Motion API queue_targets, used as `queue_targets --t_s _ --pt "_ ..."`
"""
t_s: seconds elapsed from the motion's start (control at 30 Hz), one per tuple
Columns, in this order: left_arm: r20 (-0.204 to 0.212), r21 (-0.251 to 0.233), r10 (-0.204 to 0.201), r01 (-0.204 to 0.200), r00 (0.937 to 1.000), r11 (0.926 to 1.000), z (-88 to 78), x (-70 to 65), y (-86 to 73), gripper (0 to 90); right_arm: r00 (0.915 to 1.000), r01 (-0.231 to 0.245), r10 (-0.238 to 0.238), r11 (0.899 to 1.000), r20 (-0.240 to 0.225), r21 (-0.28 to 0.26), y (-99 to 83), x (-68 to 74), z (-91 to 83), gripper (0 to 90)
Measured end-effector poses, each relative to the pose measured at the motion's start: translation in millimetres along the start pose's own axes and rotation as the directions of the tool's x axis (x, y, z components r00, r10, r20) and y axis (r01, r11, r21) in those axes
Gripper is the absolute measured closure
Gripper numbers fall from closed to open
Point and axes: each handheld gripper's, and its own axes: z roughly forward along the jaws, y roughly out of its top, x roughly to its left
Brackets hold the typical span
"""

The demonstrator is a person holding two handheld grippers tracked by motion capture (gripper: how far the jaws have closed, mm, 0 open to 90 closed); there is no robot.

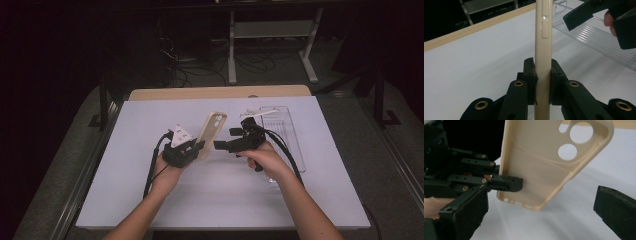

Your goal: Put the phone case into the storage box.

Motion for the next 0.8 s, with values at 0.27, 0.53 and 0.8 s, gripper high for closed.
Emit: queue_targets --t_s 0.27,0.53,0.8 --pt "0.010 -0.003 -0.004 0.004 0.9999 1.0000 0.8 -6.1 0.8 79.1 0.9995 -0.024 0.023 0.999 -0.020 -0.030 0.1 0.5 0.7 0.0" --pt "0.016 -0.011 -0.002 0.002 0.9999 0.9999 1.7 -10.6 1.4 79.1 0.9979 -0.050 0.048 0.997 -0.043 -0.051 -0.7 1.4 3.5 0.0" --pt "0.007 -0.012 0.004 -0.004 1.0000 0.9999 0.8 -13.7 2.2 79.1 0.9973 -0.063 0.061 0.996 -0.042 -0.067 -0.8 0.7 4.7 0.0"
